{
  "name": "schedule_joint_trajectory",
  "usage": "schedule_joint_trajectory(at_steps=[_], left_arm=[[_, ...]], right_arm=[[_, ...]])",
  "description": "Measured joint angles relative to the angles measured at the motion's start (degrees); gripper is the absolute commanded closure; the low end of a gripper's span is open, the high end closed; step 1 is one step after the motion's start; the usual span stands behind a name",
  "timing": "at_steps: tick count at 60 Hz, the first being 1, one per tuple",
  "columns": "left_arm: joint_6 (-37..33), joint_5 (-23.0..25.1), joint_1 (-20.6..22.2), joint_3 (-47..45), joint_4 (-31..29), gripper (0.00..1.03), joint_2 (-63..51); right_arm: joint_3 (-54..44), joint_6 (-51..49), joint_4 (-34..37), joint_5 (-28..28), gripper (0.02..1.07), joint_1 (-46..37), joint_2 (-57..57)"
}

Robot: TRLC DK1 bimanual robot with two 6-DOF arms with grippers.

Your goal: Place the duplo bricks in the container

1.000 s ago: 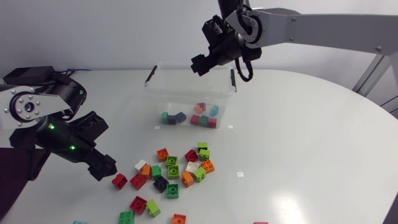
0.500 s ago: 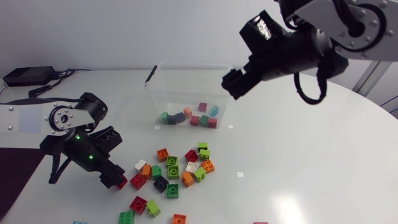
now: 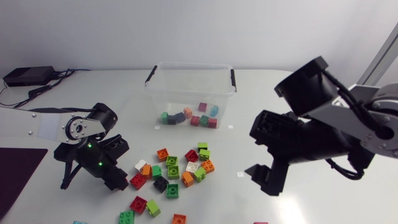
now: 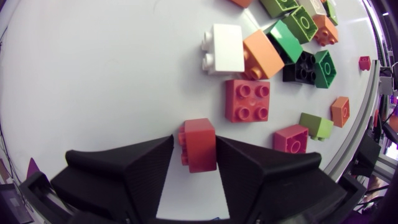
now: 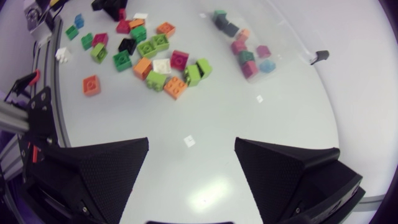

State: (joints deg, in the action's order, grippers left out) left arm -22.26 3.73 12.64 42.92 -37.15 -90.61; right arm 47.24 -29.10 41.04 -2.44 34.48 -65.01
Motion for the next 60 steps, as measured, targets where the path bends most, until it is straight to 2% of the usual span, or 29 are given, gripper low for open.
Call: schedule_joint_trajectory(at_steps=[15, 38, 46, 60], left_arm=[[0.17, -0.17, 0.61, -0.35, -0.48, 0.79, 0.09], [0.17, -0.24, -0.63, 4.2, -8.15, 0.79, 8.09], [0.2, -0.2, -1.03, 7.23, -9.51, 0.79, 9.4], [1.97, 1.31, -2.05, 14.53, -11.08, 0.79, 10.82]], right_arm=[[-8.98, -7.76, 4.09, 0.11, 0.08, 4.48, 0.57], [-15.8, -10.14, 5.7, 1.44, 0.16, 10.27, 1.42], [-16.87, -9.86, 4.74, 1.42, 0.17, 12.81, 0.9], [-18.47, -8.61, -1.55, 1.38, 0.22, 14.29, -3.98]])
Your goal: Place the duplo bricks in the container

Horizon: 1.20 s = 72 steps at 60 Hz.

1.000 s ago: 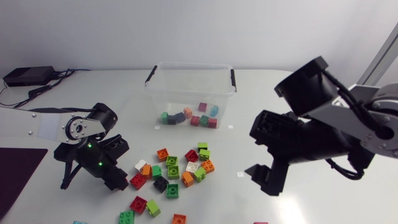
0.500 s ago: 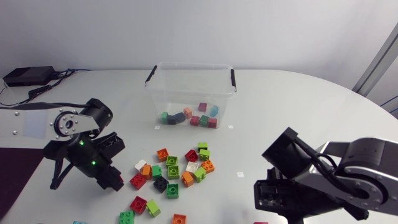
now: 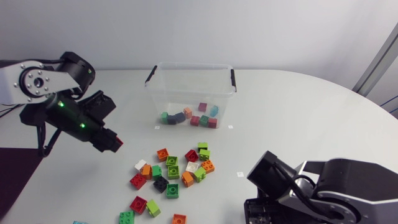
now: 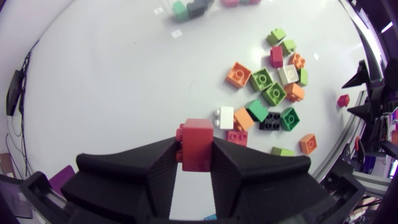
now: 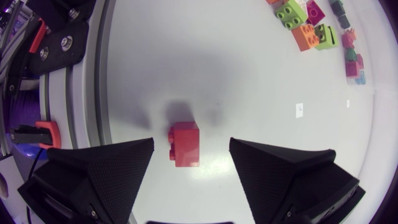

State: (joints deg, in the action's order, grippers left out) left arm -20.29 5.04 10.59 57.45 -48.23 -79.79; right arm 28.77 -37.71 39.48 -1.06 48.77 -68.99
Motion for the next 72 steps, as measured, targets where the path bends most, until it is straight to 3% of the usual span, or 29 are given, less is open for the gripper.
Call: schedule_joint_trajectory(at_steps=[2, 20, 39, 72], left_arm=[[0.39, 0.87, -0.42, 1.27, 0.04, 0.79, 0.07], [5.14, 5.46, 0.15, 7.98, 3.21, 0.79, 0.31], [10.32, 5.66, 4.94, 11.89, 11.21, 0.79, -0.61], [14.56, 5.68, 6.16, 26.84, 20.98, 0.78, -18.23]], right_arm=[[-0.35, 0.0, -0.76, -0.17, 0.24, 0.02, -0.48], [-1.46, 0.39, -3.48, -2.08, 0.88, 0.31, -1.97], [-0.5, 0.39, -1.49, -4.35, 0.93, -1.64, 0.09], [14.32, 1.57, -1.57, -11.06, 0.94, -14.49, 2.71]])
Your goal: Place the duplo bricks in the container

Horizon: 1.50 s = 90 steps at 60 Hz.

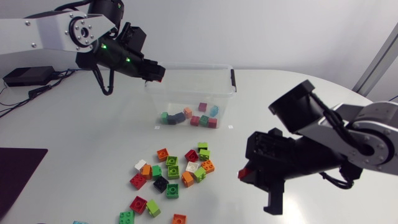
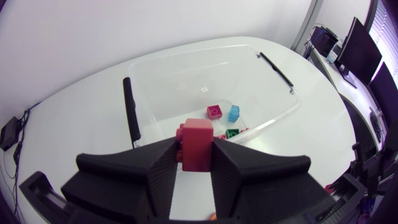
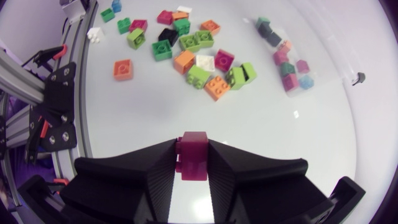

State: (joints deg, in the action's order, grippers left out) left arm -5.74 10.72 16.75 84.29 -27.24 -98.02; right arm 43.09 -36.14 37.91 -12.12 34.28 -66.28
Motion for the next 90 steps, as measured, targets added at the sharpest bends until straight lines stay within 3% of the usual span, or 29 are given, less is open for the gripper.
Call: schedule_joint_trajectory(at_steps=[10, 13, 18, 22, 35, 46, 67, 90], left_arm=[[0.85, 0.0, 0.31, 4.22, 0.81, 0.76, -4.94], [0.96, 0.0, 0.31, 5.53, 0.83, 0.58, -6.21], [1.27, 0.0, 0.31, 7.78, 1.07, 0.17, -8.48], [1.27, -0.02, 0.28, 8.02, 1.11, 0.06, -8.85], [1.2, -0.02, -2.05, 7.34, 1.16, 0.05, -6.99], [-1.97, -0.02, -7.15, 1.14, -0.76, 0.06, 4.17], [-16.81, 0.13, -16.0, -15.78, -3.78, 0.06, 21.18], [-34.01, 6.62, -24.41, -25.86, -7.8, 0.06, 27.85]], right_arm=[[4.96, 1.7, -2.54, -0.74, 0.94, -2.4, -1.64], [5.88, 2.12, -3.37, -1.05, 0.94, -3.15, -2.14], [8.26, 3.15, -4.5, -1.62, 0.94, -5.01, -3.8], [9.88, 3.76, -5.73, -1.64, 0.94, -6.03, -5.11], [17.18, 7.65, -10.4, -1.79, 0.94, -7.78, -10.45], [22.75, 11.85, -14.45, -1.81, 0.94, -7.8, -14.53], [30.99, 18.16, -19.96, -1.27, 0.94, -8.26, -20.9], [39.45, 22.4, -23.65, 2.23, 0.94, -8.15, -31.76]])
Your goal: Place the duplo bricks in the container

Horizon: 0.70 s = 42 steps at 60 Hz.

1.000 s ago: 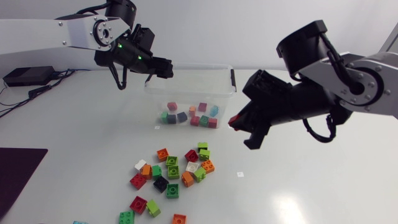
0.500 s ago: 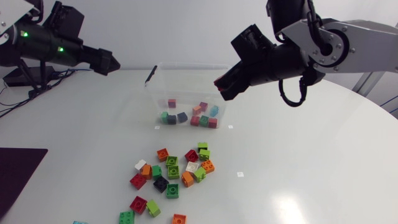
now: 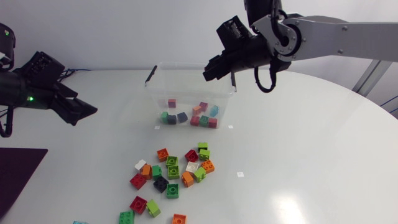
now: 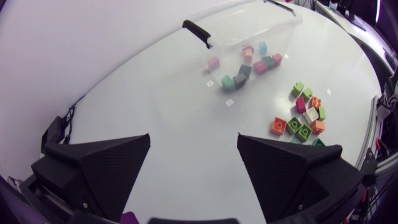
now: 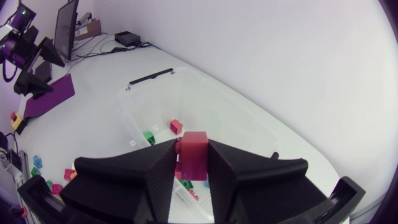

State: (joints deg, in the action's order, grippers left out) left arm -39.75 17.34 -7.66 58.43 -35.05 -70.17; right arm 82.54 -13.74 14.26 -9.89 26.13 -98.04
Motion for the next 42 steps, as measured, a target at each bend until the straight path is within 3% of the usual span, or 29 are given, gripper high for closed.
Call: schedule_joint_trajectory(at_steps=[20, 26, 31, 35, 42], left_arm=[[-19.85, 2.8, -5.14, -9.22, -7.32, 0.06, 2.14], [-25.62, 3.02, -6.21, -11.08, -10.82, 0.06, 2.8], [-29.97, 3.19, -6.84, -12.7, -12.33, 0.06, 4.22], [-33.0, 3.21, -6.97, -13.84, -13.4, 0.06, 5.51], [-38.25, 3.19, -6.95, -16.17, -15.5, 0.06, 7.45]], right_arm=[[8.9, 2.05, -1.68, 5.05, 0.9, 0.5, -9.9], [10.91, 2.45, -1.7, 5.92, 0.71, 0.76, -12.41], [12.76, 2.91, -1.68, 7.39, 0.48, 0.76, -14.36], [14.47, 3.1, -1.64, 8.33, 0.18, 0.76, -15.89], [15.56, 3.28, -1.46, 8.76, 0.08, 0.76, -16.83]])
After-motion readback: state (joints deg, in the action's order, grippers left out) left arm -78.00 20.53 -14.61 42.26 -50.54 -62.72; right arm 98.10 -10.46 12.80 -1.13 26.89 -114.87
